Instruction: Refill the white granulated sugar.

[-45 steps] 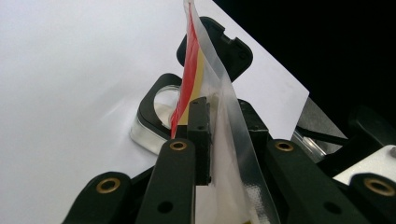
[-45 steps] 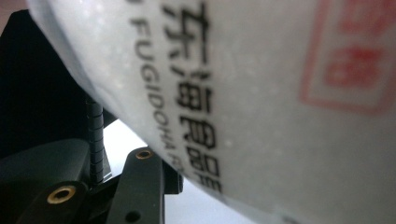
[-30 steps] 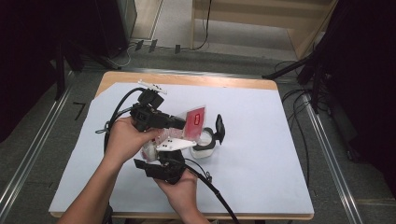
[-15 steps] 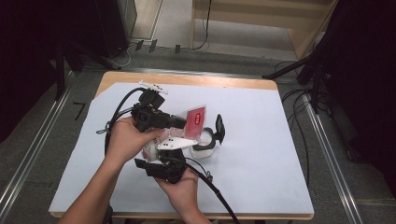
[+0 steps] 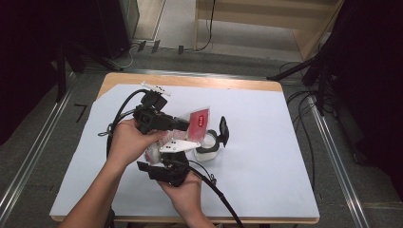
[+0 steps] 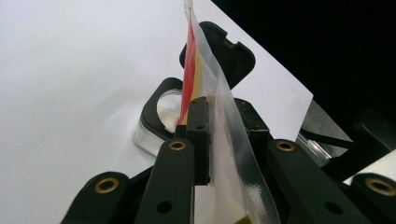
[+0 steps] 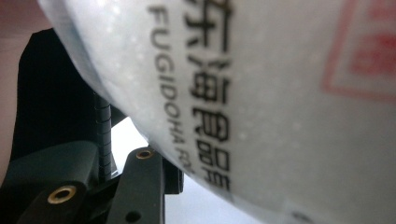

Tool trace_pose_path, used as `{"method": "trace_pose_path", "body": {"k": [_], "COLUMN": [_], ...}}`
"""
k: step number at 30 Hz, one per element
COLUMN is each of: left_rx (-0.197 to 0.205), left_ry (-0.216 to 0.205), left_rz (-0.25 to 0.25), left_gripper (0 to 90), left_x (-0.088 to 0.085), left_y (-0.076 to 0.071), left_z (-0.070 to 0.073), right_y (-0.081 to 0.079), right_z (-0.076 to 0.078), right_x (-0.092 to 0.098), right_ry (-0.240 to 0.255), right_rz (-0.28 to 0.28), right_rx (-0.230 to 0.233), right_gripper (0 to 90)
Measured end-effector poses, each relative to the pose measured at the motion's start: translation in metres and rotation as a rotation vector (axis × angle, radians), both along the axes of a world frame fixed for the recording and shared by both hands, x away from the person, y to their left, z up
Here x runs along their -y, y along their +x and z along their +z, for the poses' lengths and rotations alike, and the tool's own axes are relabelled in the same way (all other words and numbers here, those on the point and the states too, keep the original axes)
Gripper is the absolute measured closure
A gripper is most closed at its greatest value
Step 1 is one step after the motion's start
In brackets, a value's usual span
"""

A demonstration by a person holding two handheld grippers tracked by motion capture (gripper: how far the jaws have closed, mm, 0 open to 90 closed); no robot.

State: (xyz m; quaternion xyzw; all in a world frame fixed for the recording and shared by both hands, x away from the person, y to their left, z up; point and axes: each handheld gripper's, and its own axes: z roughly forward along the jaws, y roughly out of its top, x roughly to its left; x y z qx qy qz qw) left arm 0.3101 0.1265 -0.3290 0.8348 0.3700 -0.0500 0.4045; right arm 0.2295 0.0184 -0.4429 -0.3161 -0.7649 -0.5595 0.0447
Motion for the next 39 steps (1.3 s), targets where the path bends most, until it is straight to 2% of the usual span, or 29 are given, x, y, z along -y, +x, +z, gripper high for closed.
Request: {"method": "trace_pose_path", "body": {"k": [39], "left_rx": [-0.005], "left_ry": [-0.001], "left_rz": [-0.005], "left_gripper": [78.8], "left_x": [0.0023], "left_y": [-0.0010], "left_z": [-0.0012], "right_y": [-0.0010], "right_z": [-0.0021], "right_x": [0.0004], "right_ry": [0.003], "right_rz": [-0.013], "right_rx": [0.000], "right_gripper": [61.9]}}
